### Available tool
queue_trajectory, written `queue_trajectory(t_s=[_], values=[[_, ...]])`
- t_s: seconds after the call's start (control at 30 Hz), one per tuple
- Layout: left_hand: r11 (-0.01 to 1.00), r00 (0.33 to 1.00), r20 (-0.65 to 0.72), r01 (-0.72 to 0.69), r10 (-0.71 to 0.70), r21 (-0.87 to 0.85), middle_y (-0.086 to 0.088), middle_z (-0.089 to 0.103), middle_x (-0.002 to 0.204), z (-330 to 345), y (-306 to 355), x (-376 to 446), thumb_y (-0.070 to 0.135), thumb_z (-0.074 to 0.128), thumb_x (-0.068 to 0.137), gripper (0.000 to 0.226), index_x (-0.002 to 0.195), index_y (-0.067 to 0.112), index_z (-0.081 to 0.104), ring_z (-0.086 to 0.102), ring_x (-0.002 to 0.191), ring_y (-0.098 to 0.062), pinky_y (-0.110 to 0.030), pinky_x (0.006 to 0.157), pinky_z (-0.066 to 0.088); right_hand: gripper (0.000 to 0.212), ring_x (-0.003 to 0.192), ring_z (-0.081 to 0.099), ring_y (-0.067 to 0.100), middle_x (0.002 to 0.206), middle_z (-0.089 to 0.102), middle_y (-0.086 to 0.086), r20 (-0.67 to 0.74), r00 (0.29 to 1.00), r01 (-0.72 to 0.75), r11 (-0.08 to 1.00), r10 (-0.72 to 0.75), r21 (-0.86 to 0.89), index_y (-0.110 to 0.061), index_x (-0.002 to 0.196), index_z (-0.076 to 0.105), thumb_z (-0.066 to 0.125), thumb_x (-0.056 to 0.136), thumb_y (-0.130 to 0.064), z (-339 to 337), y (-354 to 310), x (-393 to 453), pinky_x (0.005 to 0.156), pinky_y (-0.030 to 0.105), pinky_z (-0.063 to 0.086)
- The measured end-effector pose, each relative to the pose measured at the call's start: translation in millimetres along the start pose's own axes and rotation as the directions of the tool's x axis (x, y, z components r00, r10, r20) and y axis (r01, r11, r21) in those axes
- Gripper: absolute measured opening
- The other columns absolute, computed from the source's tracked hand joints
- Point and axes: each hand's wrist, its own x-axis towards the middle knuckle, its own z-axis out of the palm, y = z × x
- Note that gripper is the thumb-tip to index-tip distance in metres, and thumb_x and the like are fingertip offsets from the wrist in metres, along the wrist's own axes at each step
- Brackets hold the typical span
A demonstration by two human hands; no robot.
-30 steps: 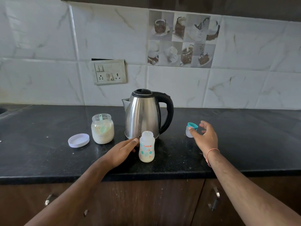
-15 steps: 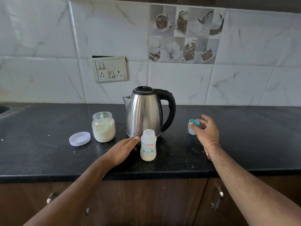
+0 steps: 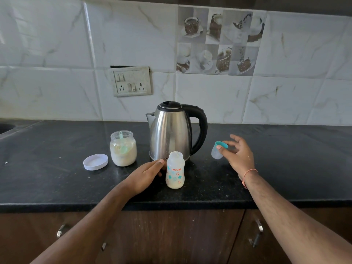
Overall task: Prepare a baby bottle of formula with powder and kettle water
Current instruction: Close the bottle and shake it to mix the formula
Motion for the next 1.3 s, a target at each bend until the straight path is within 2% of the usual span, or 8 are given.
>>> queue_trajectory(t_s=[0.2, 0.5, 0.63, 0.77, 0.87, 0.97, 1.1, 1.3], values=[[1.0, 1.0, -0.004, -0.007, 0.007, -0.025, 0.007, 0.071, 0.106, 0.3, -5.1, 2.7, 0.052, 0.032, 0.116, 0.043, 0.112, 0.033, 0.07, 0.066, 0.104, -0.009, -0.034, 0.103, 0.047, 0.071, 0.114, 0.068, 0.004, 0.127, 0.076, -0.01, 0.059, 0.995, 0.073, 0.996, -0.076, 0.044, -0.023, 0.151, 0.055, 0.09, 0.089, -0.032, 7.0, -5.8, -7.4, 0.098, 0.026, 0.053], [0.998, 1.0, -0.02, -0.014, 0.013, -0.062, 0.01, 0.072, 0.103, 0.0, -2.0, 0.5, 0.053, 0.03, 0.116, 0.047, 0.109, 0.033, 0.073, 0.067, 0.101, -0.009, -0.031, 0.1, 0.047, 0.064, 0.124, 0.067, 0.011, 0.129, 0.075, -0.012, -0.015, 0.987, 0.161, 0.983, -0.16, 0.087, -0.026, 0.144, 0.059, 0.09, 0.089, -0.031, 11.8, -8.1, -10.7, 0.106, 0.034, 0.055], [0.985, 0.989, -0.025, -0.147, 0.145, -0.09, 0.011, 0.076, 0.114, -1.7, -5.3, -2.9, 0.078, 0.026, 0.102, 0.069, 0.121, 0.034, 0.076, 0.069, 0.101, -0.017, -0.039, 0.104, 0.051, 0.057, 0.122, 0.069, 0.009, 0.129, 0.075, -0.014, -0.1, 0.971, 0.226, 0.969, -0.216, 0.096, -0.032, 0.135, 0.062, 0.092, 0.087, -0.032, 9.6, -14.8, -17.0, 0.1, 0.038, 0.063], [0.964, 0.965, 0.001, -0.261, 0.261, -0.042, 0.015, 0.076, 0.123, -3.3, -6.0, -6.9, 0.075, 0.053, 0.091, 0.057, 0.135, 0.042, 0.067, 0.072, 0.101, -0.013, -0.032, 0.089, 0.059, 0.054, 0.12, 0.07, 0.011, 0.128, 0.076, -0.009, -0.121, 0.944, 0.32, 0.942, -0.307, 0.105, -0.035, 0.129, 0.063, 0.094, 0.085, -0.029, 11.2, -26.1, -29.9, 0.099, 0.036, 0.062], [0.964, 0.964, 0.022, -0.267, 0.266, 0.014, 0.027, 0.074, 0.12, -2.6, -3.5, -7.1, 0.074, 0.074, 0.076, 0.062, 0.132, 0.051, 0.061, 0.071, 0.097, -0.006, -0.019, 0.08, 0.054, 0.047, 0.115, 0.072, 0.014, 0.123, 0.076, -0.009, -0.027, 0.917, 0.399, 0.912, -0.399, 0.088, -0.029, 0.124, 0.068, 0.094, 0.084, -0.026, 16.3, -36.5, -42.3, 0.098, 0.033, 0.062], [0.962, 0.964, 0.037, -0.265, 0.263, 0.061, 0.025, 0.073, 0.122, -2.4, -3.1, -5.7, 0.069, 0.087, 0.076, 0.072, 0.138, 0.052, 0.055, 0.071, 0.099, -0.002, -0.017, 0.081, 0.056, 0.044, 0.113, 0.074, 0.01, 0.119, 0.077, -0.014, 0.161, 0.887, 0.422, 0.901, -0.433, 0.095, -0.029, 0.12, 0.07, 0.094, 0.084, -0.027, 19.5, -52.4, -51.4, 0.098, 0.024, 0.061], [0.958, 0.968, 0.042, -0.25, 0.246, 0.141, 0.025, 0.071, 0.123, -2.0, -3.5, -4.7, 0.063, 0.086, 0.082, 0.072, 0.143, 0.054, 0.05, 0.069, 0.101, 0.002, -0.019, 0.084, 0.057, 0.047, 0.11, 0.075, 0.008, 0.118, 0.077, -0.017, 0.394, 0.825, 0.426, 0.904, -0.405, 0.037, -0.034, 0.121, 0.068, 0.095, 0.083, -0.028, 20.9, -72.9, -53.3, 0.095, 0.025, 0.062], [0.947, 0.972, 0.067, -0.234, 0.225, 0.218, 0.023, 0.073, 0.124, -0.8, -5.7, -0.9, 0.065, 0.085, 0.082, 0.075, 0.149, 0.046, 0.058, 0.069, 0.101, -0.001, -0.023, 0.086, 0.056, 0.047, 0.106, 0.07, 0.005, 0.114, 0.072, -0.025, 0.531, 0.758, 0.458, 0.889, -0.379, -0.02, -0.04, 0.118, 0.068, 0.096, 0.081, -0.035, 21.0, -96.5, -49.3, 0.082, 0.022, 0.062]])
